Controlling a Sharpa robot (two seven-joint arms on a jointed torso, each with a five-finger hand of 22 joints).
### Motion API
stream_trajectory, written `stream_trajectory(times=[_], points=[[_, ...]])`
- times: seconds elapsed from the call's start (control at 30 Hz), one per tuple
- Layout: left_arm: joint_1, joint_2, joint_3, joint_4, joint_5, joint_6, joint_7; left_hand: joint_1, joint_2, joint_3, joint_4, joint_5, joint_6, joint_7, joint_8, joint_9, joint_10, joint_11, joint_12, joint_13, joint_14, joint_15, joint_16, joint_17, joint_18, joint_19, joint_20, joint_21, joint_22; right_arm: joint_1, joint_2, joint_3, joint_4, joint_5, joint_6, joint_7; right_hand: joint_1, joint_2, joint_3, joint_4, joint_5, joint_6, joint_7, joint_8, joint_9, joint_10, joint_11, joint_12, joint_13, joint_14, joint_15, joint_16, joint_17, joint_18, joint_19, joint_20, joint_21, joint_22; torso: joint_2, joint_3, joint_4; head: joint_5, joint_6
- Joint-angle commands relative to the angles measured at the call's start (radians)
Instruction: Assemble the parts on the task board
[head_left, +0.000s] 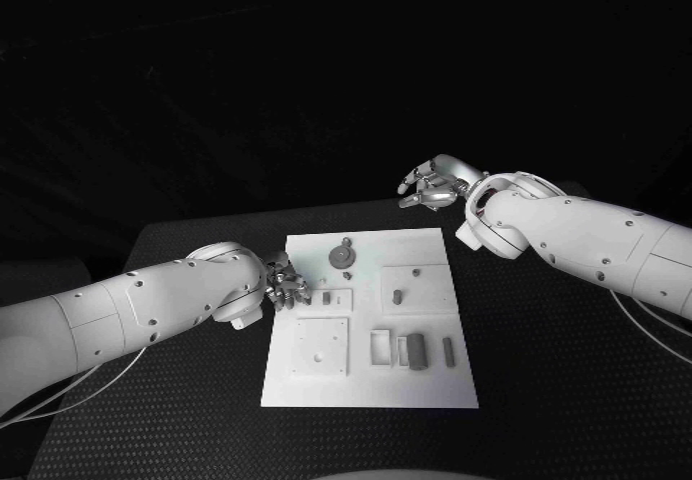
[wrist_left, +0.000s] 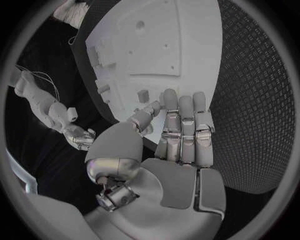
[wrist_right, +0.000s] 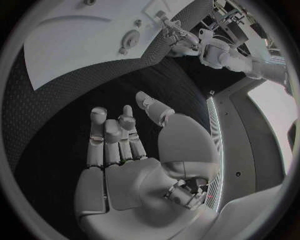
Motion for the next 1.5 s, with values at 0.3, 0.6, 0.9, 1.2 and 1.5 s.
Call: stream_trajectory(times=[0.3, 0.6, 0.9, 1.2, 1.5], points=[[-0.005, -0.026, -0.002, 0.029, 0.045, -0.011, 0.028, 0.014, -0.006, 0.008, 0.0, 0.014, 0.05, -0.045, 0.003, 0.006, 0.004, -0.009, 0.005, 0.004, 0.008, -0.002, 0.004, 0.003, -0.003, 0.008, -0.001, 0.004, 0.015, 0.0, 0.0, 0.0, -0.001, -0.001, 0.009, 0.005, -0.004, 0.009, -0.005, -0.001, -0.002, 0.01, 0.017, -0.005, 0.001, -0.009, 0.0, 0.004, -0.002, 0.002, -0.004, 0.004, -0.001, 0.014, 0.0, 0.004, -0.003, 0.01, 0.0, -0.0002, 0.0003, -0.002, -0.002], [-0.006, -0.037, -0.002, 0.044, 0.062, -0.082, 0.058, 0.015, -0.008, 0.009, 0.0, 0.023, 0.051, -0.045, 0.002, 0.007, 0.005, -0.009, 0.005, 0.006, 0.01, -0.002, 0.003, 0.004, -0.003, 0.01, -0.002, 0.003, 0.017, 0.0, 0.0, 0.0, -0.001, 0.0, 0.008, 0.006, -0.004, 0.009, -0.005, -0.001, -0.002, 0.01, 0.017, -0.005, 0.001, -0.009, 0.0, 0.004, -0.002, 0.002, -0.004, 0.004, -0.001, 0.014, 0.0, 0.004, -0.003, 0.01, 0.0, -0.0003, 0.0006, -0.003, -0.003], [-0.017, -0.046, -0.003, 0.063, 0.05, -0.14, 0.071, 0.015, -0.01, 0.009, 0.001, 0.024, 0.051, -0.045, 0.002, 0.008, 0.006, -0.01, 0.005, 0.006, 0.012, -0.002, 0.003, 0.004, -0.003, 0.012, -0.002, 0.004, 0.018, 0.0, -0.004, 0.0, 0.002, 0.0, 0.008, 0.005, -0.005, 0.009, -0.005, -0.001, -0.002, 0.011, 0.017, -0.005, 0.001, -0.009, 0.0, 0.005, -0.003, 0.002, -0.004, 0.004, -0.002, 0.014, 0.0, 0.004, -0.003, 0.01, 0.0, -0.0002, 0.0009, -0.002, -0.006], [-0.024, -0.048, -0.003, 0.066, 0.049, -0.158, 0.072, 0.016, -0.011, 0.01, 0.001, 0.025, 0.051, -0.045, 0.001, 0.008, 0.008, -0.01, 0.005, 0.007, 0.014, -0.003, 0.003, 0.004, -0.003, 0.014, -0.003, 0.004, 0.018, 0.0, -0.005, 0.0, 0.004, 0.0, 0.007, 0.004, -0.005, 0.009, -0.005, 0.0, -0.002, 0.011, 0.017, -0.005, 0.001, -0.009, 0.0, 0.005, -0.003, 0.002, -0.004, 0.004, -0.002, 0.014, 0.0, 0.004, -0.003, 0.01, 0.0, 0.0001, 0.0004, 0.0, -0.006], [-0.034, -0.045, -0.003, 0.062, 0.034, -0.165, 0.07, 0.016, -0.011, 0.01, 0.001, 0.025, 0.052, -0.045, 0.001, 0.008, 0.008, -0.01, 0.005, 0.008, 0.014, -0.003, 0.003, 0.004, -0.002, 0.015, -0.003, 0.004, 0.018, 0.0, -0.006, 0.0, 0.004, 0.0, 0.007, 0.004, -0.006, 0.009, -0.005, 0.0, -0.002, 0.011, 0.017, -0.005, 0.001, -0.009, 0.0, 0.005, -0.003, 0.002, -0.004, 0.004, -0.002, 0.014, 0.0, 0.004, -0.003, 0.01, 0.0, 0.0, 0.0004, -0.001, -0.007]])
